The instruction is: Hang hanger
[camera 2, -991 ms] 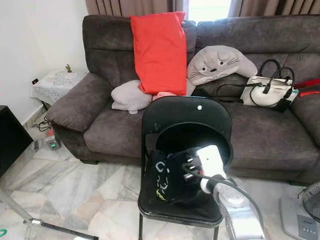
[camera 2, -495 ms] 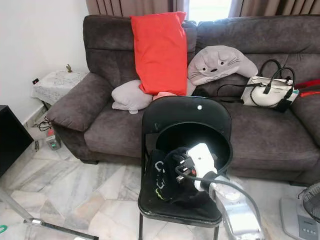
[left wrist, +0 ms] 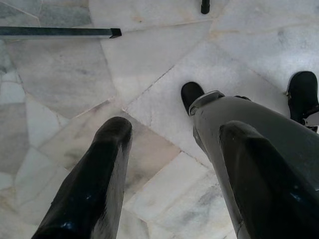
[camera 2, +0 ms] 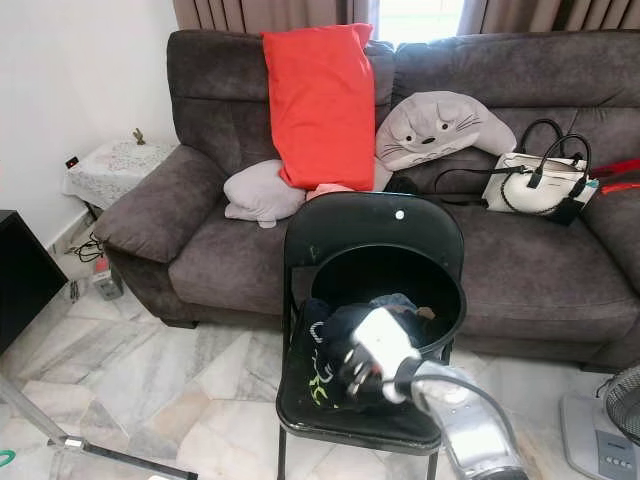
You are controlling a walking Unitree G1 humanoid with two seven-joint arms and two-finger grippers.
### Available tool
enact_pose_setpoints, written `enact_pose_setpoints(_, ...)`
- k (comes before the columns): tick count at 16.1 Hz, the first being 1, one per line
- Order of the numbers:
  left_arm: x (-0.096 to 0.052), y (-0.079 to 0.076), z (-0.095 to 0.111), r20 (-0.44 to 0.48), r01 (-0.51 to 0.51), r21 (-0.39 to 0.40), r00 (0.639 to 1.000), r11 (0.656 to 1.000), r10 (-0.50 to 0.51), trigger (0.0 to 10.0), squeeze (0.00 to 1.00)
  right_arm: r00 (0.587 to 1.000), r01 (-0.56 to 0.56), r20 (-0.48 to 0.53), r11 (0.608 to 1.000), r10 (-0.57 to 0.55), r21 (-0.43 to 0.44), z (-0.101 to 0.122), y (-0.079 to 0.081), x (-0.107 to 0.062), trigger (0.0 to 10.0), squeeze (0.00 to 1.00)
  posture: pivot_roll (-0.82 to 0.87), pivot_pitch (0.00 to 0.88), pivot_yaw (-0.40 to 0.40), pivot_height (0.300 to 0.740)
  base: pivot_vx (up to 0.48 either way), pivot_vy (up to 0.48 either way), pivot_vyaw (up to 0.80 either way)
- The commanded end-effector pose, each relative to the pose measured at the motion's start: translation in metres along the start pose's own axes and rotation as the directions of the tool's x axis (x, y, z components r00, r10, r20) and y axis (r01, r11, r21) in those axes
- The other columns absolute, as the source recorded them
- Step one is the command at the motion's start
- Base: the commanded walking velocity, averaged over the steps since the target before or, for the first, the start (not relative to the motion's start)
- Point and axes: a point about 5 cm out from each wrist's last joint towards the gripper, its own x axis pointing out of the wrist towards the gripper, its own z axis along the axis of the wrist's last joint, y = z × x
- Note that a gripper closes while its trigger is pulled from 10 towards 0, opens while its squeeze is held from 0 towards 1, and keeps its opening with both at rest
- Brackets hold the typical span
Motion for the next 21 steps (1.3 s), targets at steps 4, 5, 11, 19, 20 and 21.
enact_pose_setpoints(4,-0.001,0.003,-0.006,-0.029,0.0,0.017,1.0,1.0,0.001,10.0,0.0,0.991,-0.12,-0.073,0.99,0.115,-0.072,-0.008,0.006,0.007,0.0,0.0,-0.09,0.004,0.09,0.74,0.0,0.0,0.0)
enact_pose_setpoints(5,-0.001,0.003,-0.007,-0.029,0.0,0.015,1.0,1.0,0.0,10.0,0.0,0.993,-0.086,-0.086,0.994,0.079,-0.073,-0.013,0.001,0.007,0.0,0.0,-0.09,0.006,0.09,0.74,0.0,0.0,0.0)
enact_pose_setpoints(11,-0.001,0.004,-0.008,-0.034,-0.003,0.023,0.999,1.0,0.004,10.0,0.0,0.997,0.056,-0.055,0.997,-0.06,-0.061,-0.013,-0.021,0.001,0.5,0.0,-0.1,0.009,0.094,0.74,0.0,0.0,0.0)
enact_pose_setpoints(19,-0.001,0.005,-0.008,-0.035,-0.002,0.025,0.999,1.0,0.003,10.0,0.0,0.992,-0.05,-0.12,0.995,0.039,-0.091,-0.024,-0.008,0.002,10.0,1.0,-0.1,0.008,0.098,0.74,0.0,0.0,0.0)
enact_pose_setpoints(20,-0.001,0.004,-0.008,-0.035,-0.002,0.024,0.999,1.0,0.002,10.0,0.0,0.99,-0.059,-0.132,0.994,0.046,-0.096,-0.026,-0.007,0.001,10.0,1.0,-0.1,0.008,0.099,0.74,0.0,0.0,0.0)
enact_pose_setpoints(21,-0.001,0.004,-0.008,-0.036,-0.002,0.024,0.999,1.0,0.002,10.0,0.0,0.988,-0.074,-0.141,0.993,0.06,-0.097,-0.028,-0.005,0.0,10.0,1.0,-0.1,0.008,0.099,0.74,0.0,0.0,0.0)
